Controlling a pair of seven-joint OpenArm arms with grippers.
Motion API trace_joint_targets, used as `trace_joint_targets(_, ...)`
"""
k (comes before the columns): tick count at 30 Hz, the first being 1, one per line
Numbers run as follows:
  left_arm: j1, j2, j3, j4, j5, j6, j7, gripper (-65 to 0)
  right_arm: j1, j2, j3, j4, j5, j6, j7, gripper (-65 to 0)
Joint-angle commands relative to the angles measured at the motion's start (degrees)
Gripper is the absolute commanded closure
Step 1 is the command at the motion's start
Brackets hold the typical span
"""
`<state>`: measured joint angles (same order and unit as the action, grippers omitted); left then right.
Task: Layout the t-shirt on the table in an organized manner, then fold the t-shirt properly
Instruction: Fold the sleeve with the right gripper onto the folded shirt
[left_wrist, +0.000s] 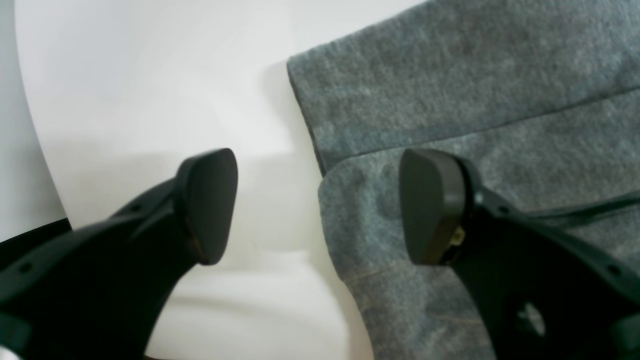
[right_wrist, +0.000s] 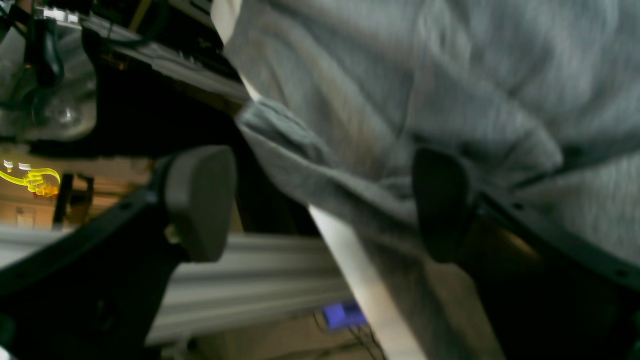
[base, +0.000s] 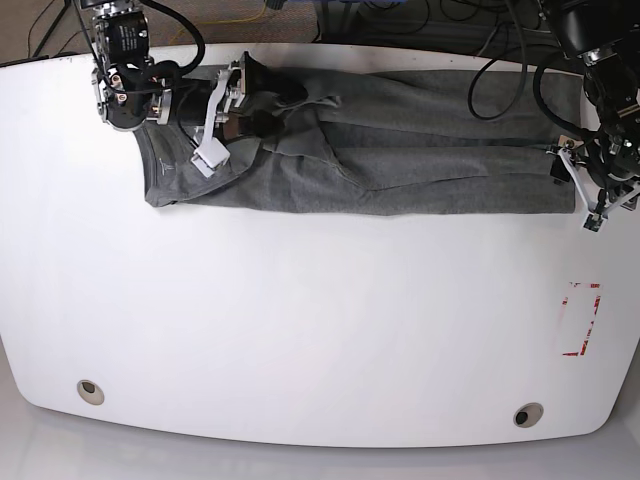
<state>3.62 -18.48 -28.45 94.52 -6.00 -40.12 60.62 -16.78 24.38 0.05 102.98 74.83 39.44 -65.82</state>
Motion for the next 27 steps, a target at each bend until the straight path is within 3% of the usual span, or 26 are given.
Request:
trace_joint_targets(1, -0.6, -1.1, -0.3, 0.7, -0.1, 0.1, -0.8, -46.4, 0.2, 1.2, 0.4, 3.4, 2.1, 0.6, 1.3, -53.9)
trace_joint_targets(11, -0.3, -0.8, -0.4, 1.7, -0.5, 0.1, -0.8, -46.4, 2.3, 2.1, 1.0, 4.8, 1.3, 0.6, 3.2, -53.7)
trace_joint_targets(24, 2.0, 0.9, -1.1, 7.2, -0.6, 0.1, -0.8, -46.4, 2.2, -5.9, 1.0, 5.1, -14.8, 0.6, 4.7, -53.6)
trace_joint_targets(27, 2.7, 1.7, -2.7, 7.6, -0.5, 0.1, -0.8, -46.4, 0.2, -6.2, 0.7, 5.1, -16.3, 0.6, 4.7, -48.5)
